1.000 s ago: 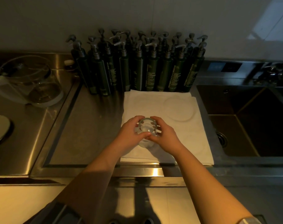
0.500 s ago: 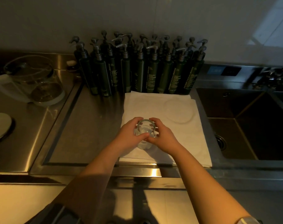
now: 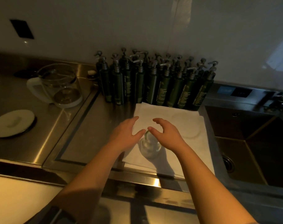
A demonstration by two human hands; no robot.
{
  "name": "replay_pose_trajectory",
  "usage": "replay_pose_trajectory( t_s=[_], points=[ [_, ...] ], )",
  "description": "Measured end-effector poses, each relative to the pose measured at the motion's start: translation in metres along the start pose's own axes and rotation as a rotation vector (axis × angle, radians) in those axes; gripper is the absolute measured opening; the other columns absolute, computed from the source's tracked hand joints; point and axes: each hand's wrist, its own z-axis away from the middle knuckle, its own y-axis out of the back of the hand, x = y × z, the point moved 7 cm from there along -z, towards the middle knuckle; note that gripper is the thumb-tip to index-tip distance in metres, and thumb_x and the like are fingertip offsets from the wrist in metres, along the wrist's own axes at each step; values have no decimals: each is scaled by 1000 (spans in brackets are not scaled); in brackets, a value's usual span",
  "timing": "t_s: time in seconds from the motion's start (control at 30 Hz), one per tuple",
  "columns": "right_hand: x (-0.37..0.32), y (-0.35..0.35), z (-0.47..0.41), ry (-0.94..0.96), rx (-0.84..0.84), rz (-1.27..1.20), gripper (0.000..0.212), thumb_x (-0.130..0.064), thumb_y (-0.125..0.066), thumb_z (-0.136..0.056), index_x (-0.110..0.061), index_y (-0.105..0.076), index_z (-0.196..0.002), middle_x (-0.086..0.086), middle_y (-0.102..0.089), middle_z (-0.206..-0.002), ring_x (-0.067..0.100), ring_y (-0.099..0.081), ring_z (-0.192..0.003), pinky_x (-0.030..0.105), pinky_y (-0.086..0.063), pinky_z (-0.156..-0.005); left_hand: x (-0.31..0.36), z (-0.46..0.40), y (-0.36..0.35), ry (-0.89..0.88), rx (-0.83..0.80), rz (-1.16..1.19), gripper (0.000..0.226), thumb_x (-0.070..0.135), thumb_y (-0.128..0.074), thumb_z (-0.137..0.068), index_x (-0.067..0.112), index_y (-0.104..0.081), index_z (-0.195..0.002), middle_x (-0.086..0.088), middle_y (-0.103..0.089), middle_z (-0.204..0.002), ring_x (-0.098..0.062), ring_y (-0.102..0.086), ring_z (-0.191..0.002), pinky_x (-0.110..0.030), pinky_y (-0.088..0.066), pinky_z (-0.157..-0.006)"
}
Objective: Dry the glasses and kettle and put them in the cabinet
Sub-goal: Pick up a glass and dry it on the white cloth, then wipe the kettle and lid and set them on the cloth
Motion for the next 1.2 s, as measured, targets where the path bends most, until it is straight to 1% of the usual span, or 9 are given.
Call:
replay_pose_trajectory(
  t_s=[0.07, 0.27, 0.37, 0.47, 0.57, 0.73, 0.9, 1.0, 1.2],
  points=[
    [-14, -8, -6, 36, 8, 32, 51, -49, -54, -90, -26, -47, -136, 0, -49, -140, 18, -47, -125, 32, -40, -99, -5, 8, 16, 23, 51, -32, 65, 51, -56, -90, 35, -30, -147, 4, -34, -152, -20, -36, -136, -38, -35, -106],
    [-70, -46, -19, 171, -34, 94, 52, -47, -54, -91, -24, -46, -137, 1, -49, -140, 19, -48, -125, 33, -40, -100, -37, 41, 76, 155, 257, -160, 65, 49, -55, -91, 29, -31, -148, -1, -36, -151, -20, -35, -137, -38, -30, -109],
    [-100, -68, -24, 230, -79, 103, 52, -44, -55, -91, -22, -46, -137, 2, -49, -138, 21, -48, -124, 33, -41, -98, -59, 57, 104, 223, 314, -202, 67, 51, -55, -90, 24, -33, -148, -3, -39, -150, -22, -37, -136, -39, -32, -111],
    [-129, -94, -28, 289, -146, 108, 52, -40, -56, -91, -18, -46, -137, 4, -48, -139, 21, -46, -125, 31, -38, -100, -80, 72, 130, 248, 346, -190, 71, 57, -55, -86, 24, -36, -146, -2, -43, -147, -22, -42, -133, -42, -37, -108],
    [-153, -118, -31, 318, -194, 81, 48, -37, -58, -91, -19, -50, -134, 4, -50, -135, 20, -47, -124, 29, -37, -99, -100, 84, 156, 253, 404, -202, 68, 54, -57, -87, 25, -39, -145, -3, -46, -145, -23, -45, -130, -37, -39, -105],
    [-188, -163, -40, 333, -245, 58, 45, -36, -58, -91, -20, -52, -132, 4, -50, -133, 20, -47, -124, 32, -39, -100, -141, 83, 190, 313, 408, -238, 66, 54, -54, -89, 28, -33, -147, -2, -44, -145, -21, -41, -131, -38, -36, -104],
    [-222, -216, -64, 301, -264, 76, 46, -34, -57, -92, -19, -50, -134, 4, -50, -134, 18, -48, -122, 25, -36, -96, -189, 71, 228, 286, 430, -173, 60, 47, -59, -88, 24, -43, -141, -3, -53, -135, -22, -51, -122, -35, -42, -98],
    [-249, -252, -85, 248, -269, 46, 46, -34, -59, -91, -19, -51, -134, 5, -49, -133, 19, -49, -119, 27, -38, -95, -230, 60, 256, 282, 400, -168, 61, 47, -57, -89, 24, -41, -143, -2, -51, -139, -22, -49, -126, -36, -40, -102],
    [-308, -330, -120, 179, -276, 30, 45, -35, -59, -91, -22, -49, -134, 2, -46, -140, 17, -44, -126, 25, -33, -98, -312, 47, 322, 321, 357, -155, 62, 46, -56, -91, 24, -35, -146, 0, -42, -147, -22, -40, -132, -39, -31, -108]
  ],
)
